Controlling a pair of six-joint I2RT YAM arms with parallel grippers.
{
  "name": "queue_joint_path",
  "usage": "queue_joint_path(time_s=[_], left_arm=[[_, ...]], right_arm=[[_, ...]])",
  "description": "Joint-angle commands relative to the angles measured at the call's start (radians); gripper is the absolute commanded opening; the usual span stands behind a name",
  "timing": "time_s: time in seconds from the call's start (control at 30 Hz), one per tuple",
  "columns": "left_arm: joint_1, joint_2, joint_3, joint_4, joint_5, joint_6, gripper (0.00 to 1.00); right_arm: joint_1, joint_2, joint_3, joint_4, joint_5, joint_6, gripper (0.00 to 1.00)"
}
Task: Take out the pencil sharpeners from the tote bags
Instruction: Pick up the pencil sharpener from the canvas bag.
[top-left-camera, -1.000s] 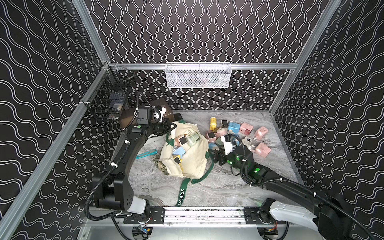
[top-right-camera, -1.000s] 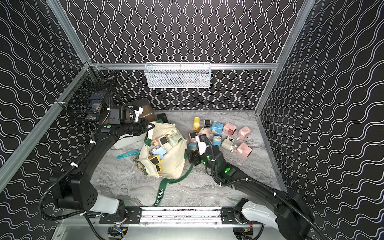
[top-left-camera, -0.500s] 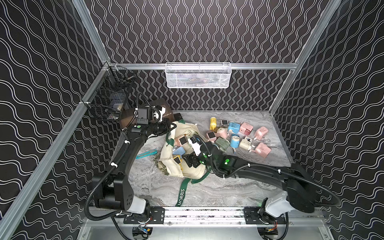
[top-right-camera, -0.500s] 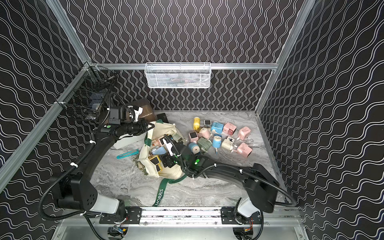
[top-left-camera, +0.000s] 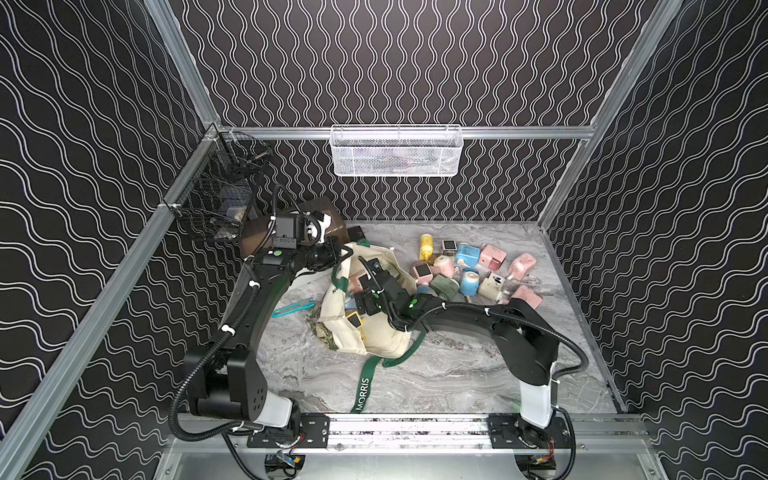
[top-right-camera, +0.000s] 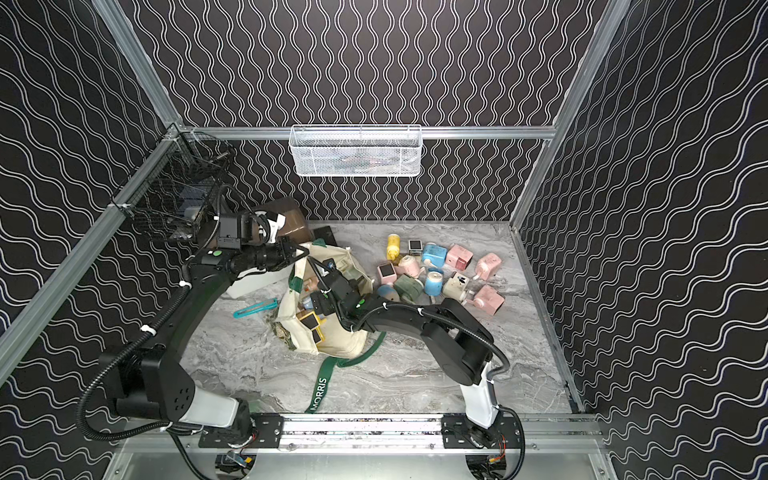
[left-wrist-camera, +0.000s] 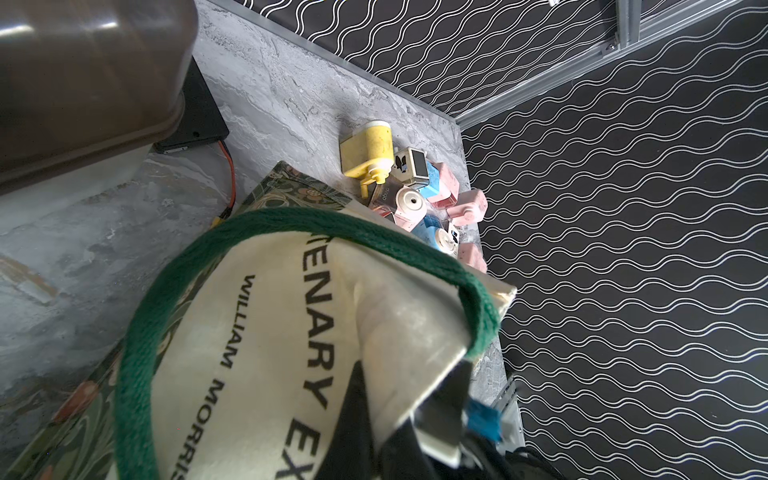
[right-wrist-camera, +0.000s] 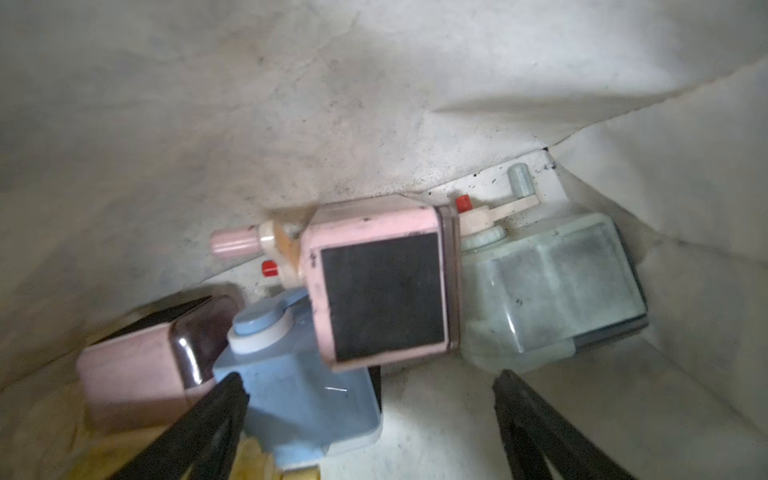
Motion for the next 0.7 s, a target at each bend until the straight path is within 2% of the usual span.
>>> queue_joint_path(time_s=[0.0,0.13,0.23,0.47,0.67], left_arm=[[0.002,-0.003,0.010,0.070,0.041,0.010,0.00],[0.002,-0.005,0.012,0.071,0.043,0.008,0.00],[0.002,-0.003,0.013,0.073,0.045,0.006,0.00],[0.002,-0.002,0.010,0.075,0.044,0.004,0.00],[0.002,0.004,0.012,0.071,0.041,0.006,0.00]], right_arm=[[-0.029,0.058,0.040,0.028,-0.024,0.022,0.94],[-0.053,0.119,0.089,0.036,-0.037,-0.004,0.91],[-0.072,0.143,0.104,0.065,-0.098,-0.019,0.87],[-0.080,0.168,0.116,0.106,-0.215,-0.044,0.67],[-0.073,0.122,0.076,0.116,-0.262,-0.048,0.53]])
